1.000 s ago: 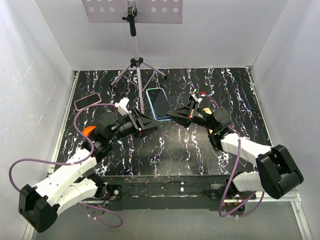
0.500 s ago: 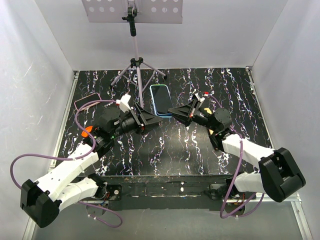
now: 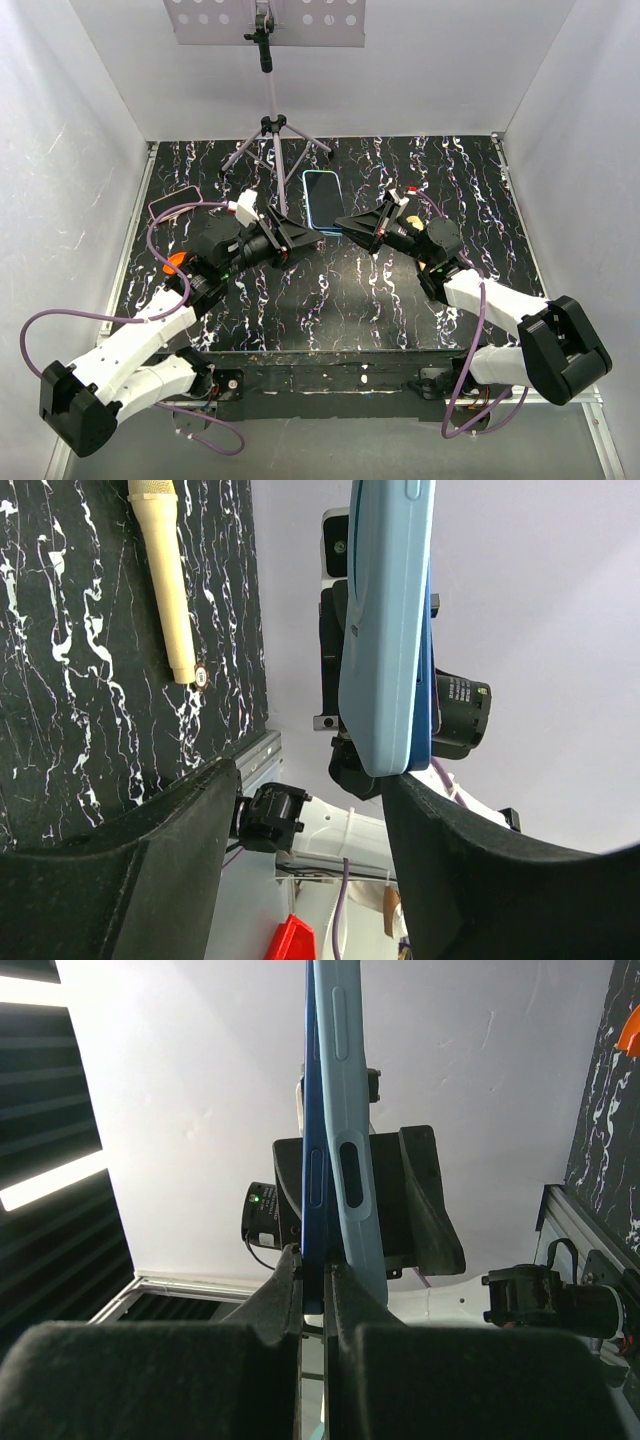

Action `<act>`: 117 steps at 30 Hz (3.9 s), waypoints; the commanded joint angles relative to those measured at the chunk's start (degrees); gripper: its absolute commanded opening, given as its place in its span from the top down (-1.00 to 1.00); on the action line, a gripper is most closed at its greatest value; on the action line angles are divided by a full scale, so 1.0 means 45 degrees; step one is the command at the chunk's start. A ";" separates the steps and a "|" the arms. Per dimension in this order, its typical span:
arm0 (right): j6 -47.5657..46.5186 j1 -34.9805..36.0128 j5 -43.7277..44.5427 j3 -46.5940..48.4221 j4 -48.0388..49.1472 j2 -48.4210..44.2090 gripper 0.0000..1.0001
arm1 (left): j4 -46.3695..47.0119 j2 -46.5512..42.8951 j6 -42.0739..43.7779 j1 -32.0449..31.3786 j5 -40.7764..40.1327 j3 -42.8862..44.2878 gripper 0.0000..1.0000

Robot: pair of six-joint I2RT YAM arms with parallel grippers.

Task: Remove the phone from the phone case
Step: Remove the phone case from the phone, then place the phone case at the center of the board, then adjust the phone case at the center of the board, then pick up the phone case from the center of the board.

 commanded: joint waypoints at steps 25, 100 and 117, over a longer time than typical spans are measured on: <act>-0.0519 0.0598 -0.1146 0.0432 0.1041 -0.0733 0.97 | -0.0052 -0.0343 -0.0134 0.0116 -0.2135 0.0078 -0.25; -0.8312 -0.2742 -0.2357 0.1017 -1.1731 -0.7354 0.97 | -0.5633 0.5479 0.8026 0.0097 -0.0995 0.1853 -0.71; -0.8527 -0.2820 -0.2572 0.1466 -1.2494 -0.7296 0.97 | -0.7282 0.8190 1.0413 0.0175 -0.6258 0.2540 -0.05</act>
